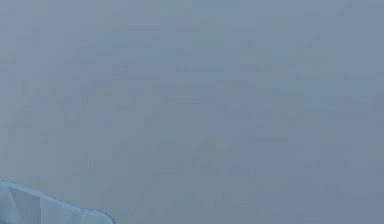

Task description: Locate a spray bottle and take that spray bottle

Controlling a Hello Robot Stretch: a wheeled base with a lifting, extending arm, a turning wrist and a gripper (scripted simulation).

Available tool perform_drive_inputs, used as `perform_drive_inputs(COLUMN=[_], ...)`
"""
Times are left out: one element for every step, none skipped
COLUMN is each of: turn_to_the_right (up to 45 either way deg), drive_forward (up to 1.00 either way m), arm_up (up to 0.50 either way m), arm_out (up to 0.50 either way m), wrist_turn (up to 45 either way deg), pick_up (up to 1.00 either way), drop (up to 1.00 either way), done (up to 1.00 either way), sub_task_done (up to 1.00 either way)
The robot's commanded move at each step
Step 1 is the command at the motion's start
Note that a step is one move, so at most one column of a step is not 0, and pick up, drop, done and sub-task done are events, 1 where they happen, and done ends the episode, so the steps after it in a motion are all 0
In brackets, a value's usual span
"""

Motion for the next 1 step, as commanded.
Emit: perform_drive_inputs(turn_to_the_right=[0.0], drive_forward=[0.0], arm_up=[0.0], arm_out=[0.0], wrist_turn=[45.0], pick_up=[0.0], drop=[0.0], done=[0.0], sub_task_done=[0.0])
